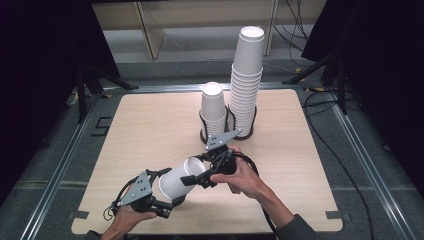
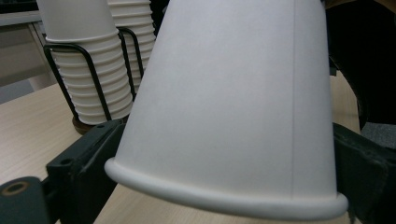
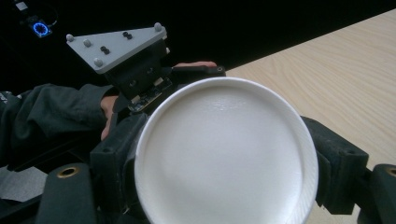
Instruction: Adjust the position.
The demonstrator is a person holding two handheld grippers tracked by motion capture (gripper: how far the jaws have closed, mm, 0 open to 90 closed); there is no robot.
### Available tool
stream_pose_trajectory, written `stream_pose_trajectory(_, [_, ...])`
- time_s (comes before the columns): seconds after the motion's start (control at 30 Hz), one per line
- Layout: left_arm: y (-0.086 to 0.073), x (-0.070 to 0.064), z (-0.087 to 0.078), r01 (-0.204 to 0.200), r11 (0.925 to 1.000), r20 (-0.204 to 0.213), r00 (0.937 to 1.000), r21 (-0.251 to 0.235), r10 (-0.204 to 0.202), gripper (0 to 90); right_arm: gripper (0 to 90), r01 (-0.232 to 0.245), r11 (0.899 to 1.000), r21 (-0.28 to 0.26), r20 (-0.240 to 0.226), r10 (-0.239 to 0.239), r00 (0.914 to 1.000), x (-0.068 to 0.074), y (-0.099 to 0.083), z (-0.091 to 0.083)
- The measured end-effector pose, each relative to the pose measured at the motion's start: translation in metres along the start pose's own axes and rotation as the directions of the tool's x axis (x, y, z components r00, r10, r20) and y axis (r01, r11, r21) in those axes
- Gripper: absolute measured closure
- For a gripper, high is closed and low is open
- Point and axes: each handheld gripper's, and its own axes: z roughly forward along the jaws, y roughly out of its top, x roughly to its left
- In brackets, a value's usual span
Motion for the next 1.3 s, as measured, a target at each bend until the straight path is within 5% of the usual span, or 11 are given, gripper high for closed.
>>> stream_pose_trajectory(0.43, [0.002,0.001,0.000,-0.007,0.9989,0.013,0.9999,0.047,0.006,9.7,18.4,-0.001,1.000,0.024,0.014,0.001,0.9999,-0.004,-0.002,-0.001])
stream_pose_trajectory(0.63, [-0.001,-0.002,0.004,-0.046,0.9920,0.031,0.9986,0.117,0.043,9.9,15.7,0.106,0.984,0.141,0.092,-0.120,0.9886,0.003,0.005,-0.011])
stream_pose_trajectory(0.7, [-0.003,-0.004,0.006,-0.076,0.9834,0.038,0.9968,0.164,0.071,10.0,15.8,0.165,0.960,0.227,0.114,-0.194,0.9744,0.010,0.008,-0.014])
stream_pose_trajectory(0.73, [-0.004,-0.005,0.007,-0.076,0.9809,0.046,0.9966,0.179,0.069,10.0,15.8,0.165,0.960,0.227,0.114,-0.194,0.9744,0.010,0.008,-0.014])
stream_pose_trajectory(0.77, [-0.004,-0.005,0.007,-0.083,0.9775,0.051,0.9959,0.194,0.074,10.0,16.0,0.186,0.940,0.287,0.111,-0.226,0.9679,0.014,0.008,-0.013])
stream_pose_trajectory(0.8, [-0.004,-0.006,0.008,-0.087,0.9760,0.058,0.9954,0.200,0.077,10.0,16.0,0.186,0.940,0.287,0.111,-0.226,0.9679,0.014,0.008,-0.013])
stream_pose_trajectory(0.9, [-0.004,-0.007,0.008,-0.102,0.9647,0.065,0.9940,0.243,0.088,10.0,16.6,0.218,0.906,0.364,0.108,-0.274,0.9557,0.017,0.005,-0.007])
stream_pose_trajectory(0.93, [-0.004,-0.007,0.008,-0.112,0.9621,0.062,0.9931,0.248,0.100,10.0,16.9,0.171,0.905,0.390,0.119,-0.234,0.9650,0.020,0.003,-0.006])
stream_pose_trajectory(0.97, [-0.004,-0.007,0.008,-0.115,0.9585,0.064,0.9928,0.261,0.101,10.0,17.4,0.223,0.888,0.402,0.102,-0.286,0.9528,0.018,0.003,-0.003])
stream_pose_trajectory(1.13, [-0.005,-0.008,0.009,-0.132,0.9515,0.078,0.9904,0.278,0.114,10.0,17.8,0.247,0.835,0.491,0.088,-0.330,0.9399,0.021,-0.004,0.010])
stream_pose_trajectory(1.3, [-0.005,-0.009,0.010,-0.142,0.9493,0.099,0.9880,0.281,0.118,10.0,17.9,0.261,0.817,0.514,0.070,-0.344,0.9364,0.021,-0.007,0.016])
